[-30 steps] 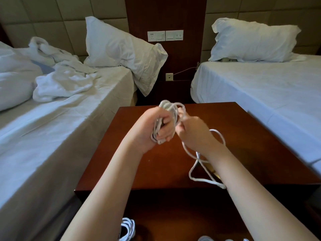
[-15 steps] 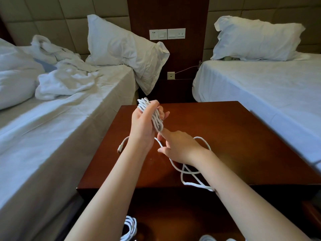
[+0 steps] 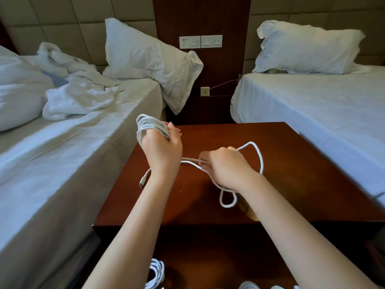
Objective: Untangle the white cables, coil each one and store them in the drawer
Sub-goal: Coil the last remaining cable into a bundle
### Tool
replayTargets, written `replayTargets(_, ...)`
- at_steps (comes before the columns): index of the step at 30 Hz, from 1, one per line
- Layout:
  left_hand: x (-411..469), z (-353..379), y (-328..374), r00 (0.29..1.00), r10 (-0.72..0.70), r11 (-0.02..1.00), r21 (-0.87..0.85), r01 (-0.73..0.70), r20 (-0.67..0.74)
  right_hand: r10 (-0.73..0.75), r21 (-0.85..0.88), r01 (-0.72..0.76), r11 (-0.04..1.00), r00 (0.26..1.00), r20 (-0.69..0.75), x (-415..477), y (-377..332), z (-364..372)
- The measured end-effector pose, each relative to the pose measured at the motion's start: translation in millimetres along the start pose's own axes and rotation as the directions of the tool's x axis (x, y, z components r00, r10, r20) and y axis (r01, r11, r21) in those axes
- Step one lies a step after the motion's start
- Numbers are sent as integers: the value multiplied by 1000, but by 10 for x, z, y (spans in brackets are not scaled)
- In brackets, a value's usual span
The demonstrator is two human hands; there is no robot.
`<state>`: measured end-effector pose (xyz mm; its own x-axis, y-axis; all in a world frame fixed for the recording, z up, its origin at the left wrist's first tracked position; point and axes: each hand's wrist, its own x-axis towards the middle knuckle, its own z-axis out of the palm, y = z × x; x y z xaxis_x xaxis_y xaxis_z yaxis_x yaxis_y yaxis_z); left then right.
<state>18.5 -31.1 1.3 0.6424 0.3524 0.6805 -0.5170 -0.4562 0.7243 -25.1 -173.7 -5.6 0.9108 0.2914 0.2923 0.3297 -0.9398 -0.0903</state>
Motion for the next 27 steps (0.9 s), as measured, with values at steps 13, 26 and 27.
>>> replayTargets(13,-39,15,-84,827,-98,955,286,-79,554,19,-100,-99,990,799,-601,71,210,128)
replayTargets(26,60,-50,-87,903,-22,967,240,-90,428,79,-71,-157,985,779,-623,43,198,183)
replayTargets(27,87,-76,-92,924,-22,969,237,-75,382,84,-63,-145,987,820,-567,37,207,189)
